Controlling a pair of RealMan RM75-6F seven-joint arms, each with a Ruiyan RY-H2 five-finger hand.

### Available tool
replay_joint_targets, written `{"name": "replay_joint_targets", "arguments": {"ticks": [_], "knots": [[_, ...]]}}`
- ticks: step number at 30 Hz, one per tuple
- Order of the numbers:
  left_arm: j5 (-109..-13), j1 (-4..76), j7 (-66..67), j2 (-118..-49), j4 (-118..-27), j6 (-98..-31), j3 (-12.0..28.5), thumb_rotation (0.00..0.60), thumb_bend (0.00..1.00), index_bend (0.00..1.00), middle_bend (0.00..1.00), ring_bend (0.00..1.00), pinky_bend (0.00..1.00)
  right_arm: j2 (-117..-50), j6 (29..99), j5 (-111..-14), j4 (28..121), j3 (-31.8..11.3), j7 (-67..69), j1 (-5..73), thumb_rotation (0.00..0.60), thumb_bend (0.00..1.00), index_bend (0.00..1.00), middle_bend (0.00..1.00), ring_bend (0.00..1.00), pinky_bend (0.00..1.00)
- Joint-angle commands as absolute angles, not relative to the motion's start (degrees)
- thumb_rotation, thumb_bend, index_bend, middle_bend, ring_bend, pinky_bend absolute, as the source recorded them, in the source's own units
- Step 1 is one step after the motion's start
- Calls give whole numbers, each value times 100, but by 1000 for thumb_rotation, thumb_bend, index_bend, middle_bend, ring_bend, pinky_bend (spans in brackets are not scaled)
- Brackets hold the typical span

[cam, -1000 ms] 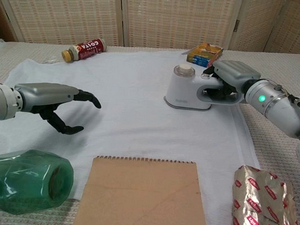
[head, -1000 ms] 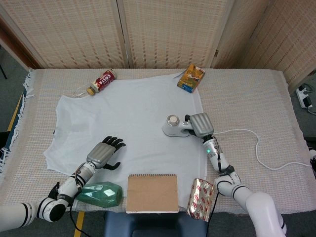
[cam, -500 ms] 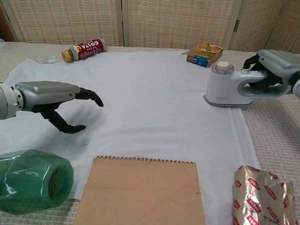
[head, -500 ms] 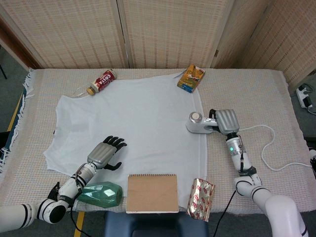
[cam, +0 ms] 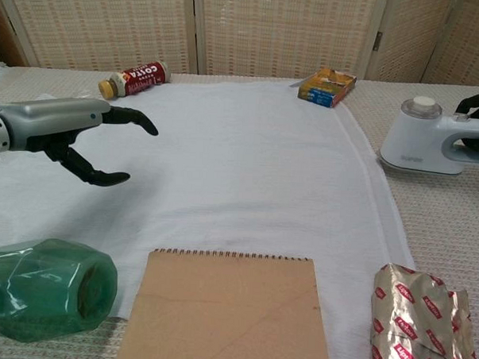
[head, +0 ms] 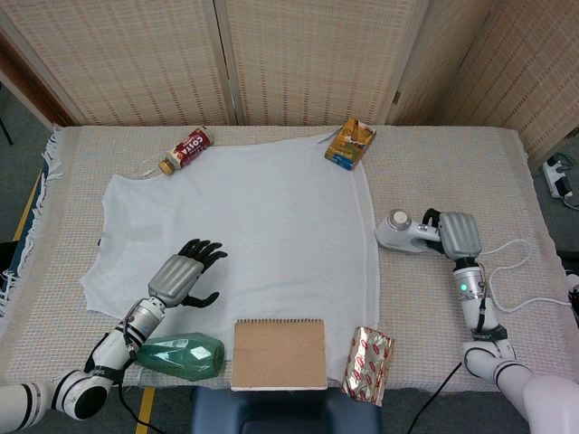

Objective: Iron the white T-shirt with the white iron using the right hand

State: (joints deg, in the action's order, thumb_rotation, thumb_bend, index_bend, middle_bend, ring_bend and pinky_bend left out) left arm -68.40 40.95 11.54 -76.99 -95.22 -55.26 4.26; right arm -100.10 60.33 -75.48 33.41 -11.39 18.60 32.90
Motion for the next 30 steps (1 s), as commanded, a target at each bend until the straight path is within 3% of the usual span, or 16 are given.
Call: {"name": "replay_joint_targets", "arguments": {"ticks": [1,4,6,7,8,10,12,17,21,26,30], "knots": [[-6929,3976,938,-7657,-9517,-5680,482,440,289,151,82,9,0,-9925,5758,-7471,3327,-1109,1927,3207,600,389,343,587,522,740],[-6928,3861,867,-7657,-9429,-5857,522,440,245,127,74,6,0,-9692,5372,-7383,3624,-1085,1930,3160,600,65,32,214,204,469],[-6818,3787,937,-7627,-9414,-5948,548,439,237,105,65,3,0,-9489,5279,-7344,3917,-1085,1906,3103,600,2,0,34,42,300],[-6752,3758,999,-7606,-9420,-5986,559,445,235,88,57,2,0,-9408,5285,-7347,4040,-1077,1892,3072,598,0,0,0,5,237],[-6687,3726,1060,-7589,-9430,-6030,570,462,235,75,49,0,0,-9325,5311,-7363,4161,-1062,1879,3039,596,0,0,0,0,196],[-6600,3640,1048,-7541,-9467,-6134,610,559,235,53,40,0,0,-9138,5440,-7441,4422,-1011,1820,2957,592,0,0,0,0,162],[-6586,3555,1081,-7525,-9395,-6284,630,600,236,49,40,0,0,-8963,5598,-7521,4682,-975,1794,2878,591,0,0,0,0,156],[-6507,3298,968,-7375,-9308,-6537,661,600,236,50,42,1,0,-8283,6331,-7841,5722,-903,1828,2570,593,0,0,2,1,172],[-6639,2976,702,-7290,-9195,-6911,625,600,236,66,64,22,0,-7653,6999,-8122,6688,-782,1454,2241,600,8,0,105,30,217],[-6886,2416,323,-7315,-8978,-7577,488,600,236,97,96,47,0,-7049,7712,-8301,7700,-601,759,1756,600,136,83,195,113,291],[-7223,1913,96,-7386,-8820,-8244,315,600,236,114,118,66,0,-6712,8100,-8419,8224,-422,612,1392,600,147,13,205,126,304]]}}
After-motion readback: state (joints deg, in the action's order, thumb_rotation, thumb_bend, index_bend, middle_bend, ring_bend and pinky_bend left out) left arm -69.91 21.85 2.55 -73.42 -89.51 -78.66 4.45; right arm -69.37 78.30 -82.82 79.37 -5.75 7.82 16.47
